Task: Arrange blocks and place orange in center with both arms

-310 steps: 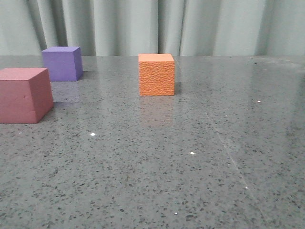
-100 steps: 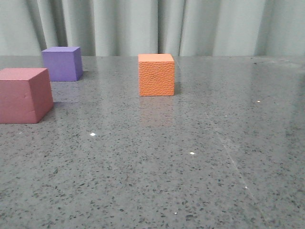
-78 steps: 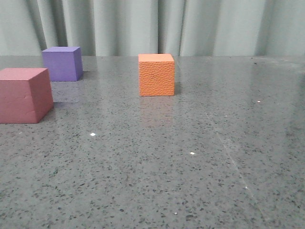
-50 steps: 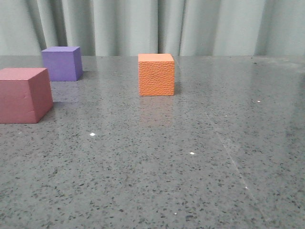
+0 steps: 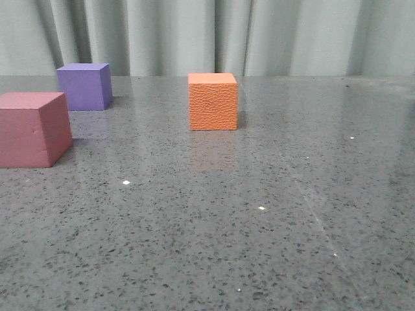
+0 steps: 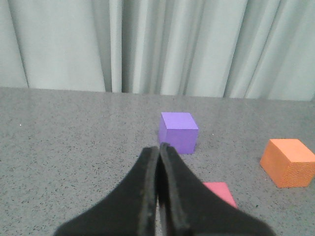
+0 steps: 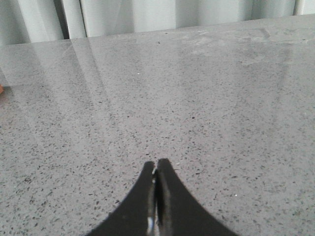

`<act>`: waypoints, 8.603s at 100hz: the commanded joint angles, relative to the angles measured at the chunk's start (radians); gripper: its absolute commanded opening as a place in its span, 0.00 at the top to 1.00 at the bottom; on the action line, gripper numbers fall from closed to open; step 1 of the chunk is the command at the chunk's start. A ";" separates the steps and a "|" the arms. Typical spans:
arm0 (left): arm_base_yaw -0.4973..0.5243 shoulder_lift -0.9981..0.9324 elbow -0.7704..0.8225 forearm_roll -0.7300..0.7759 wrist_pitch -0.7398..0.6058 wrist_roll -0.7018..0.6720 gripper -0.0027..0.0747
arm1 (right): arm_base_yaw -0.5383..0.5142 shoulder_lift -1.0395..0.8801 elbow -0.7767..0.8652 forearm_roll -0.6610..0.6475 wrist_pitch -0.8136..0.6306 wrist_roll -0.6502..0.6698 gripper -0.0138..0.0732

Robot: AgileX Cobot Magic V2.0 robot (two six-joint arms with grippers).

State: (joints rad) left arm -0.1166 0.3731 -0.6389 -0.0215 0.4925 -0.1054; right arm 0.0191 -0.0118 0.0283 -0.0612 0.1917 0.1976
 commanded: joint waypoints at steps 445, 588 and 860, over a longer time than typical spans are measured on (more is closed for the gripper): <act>-0.713 1.594 -1.089 0.659 0.285 -0.950 0.51 | -0.006 -0.019 -0.015 -0.001 -0.080 -0.010 0.98; -0.335 1.085 -0.480 0.770 -0.084 -0.940 0.93 | -0.006 -0.019 -0.015 -0.001 -0.080 -0.010 0.98; -0.354 0.205 0.011 0.844 0.076 -0.782 0.48 | -0.006 -0.019 -0.015 -0.001 -0.080 -0.010 0.98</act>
State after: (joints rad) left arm -0.4607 0.6333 -0.6562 0.7947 0.6126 -0.8893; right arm 0.0191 -0.0118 0.0283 -0.0612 0.1917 0.1956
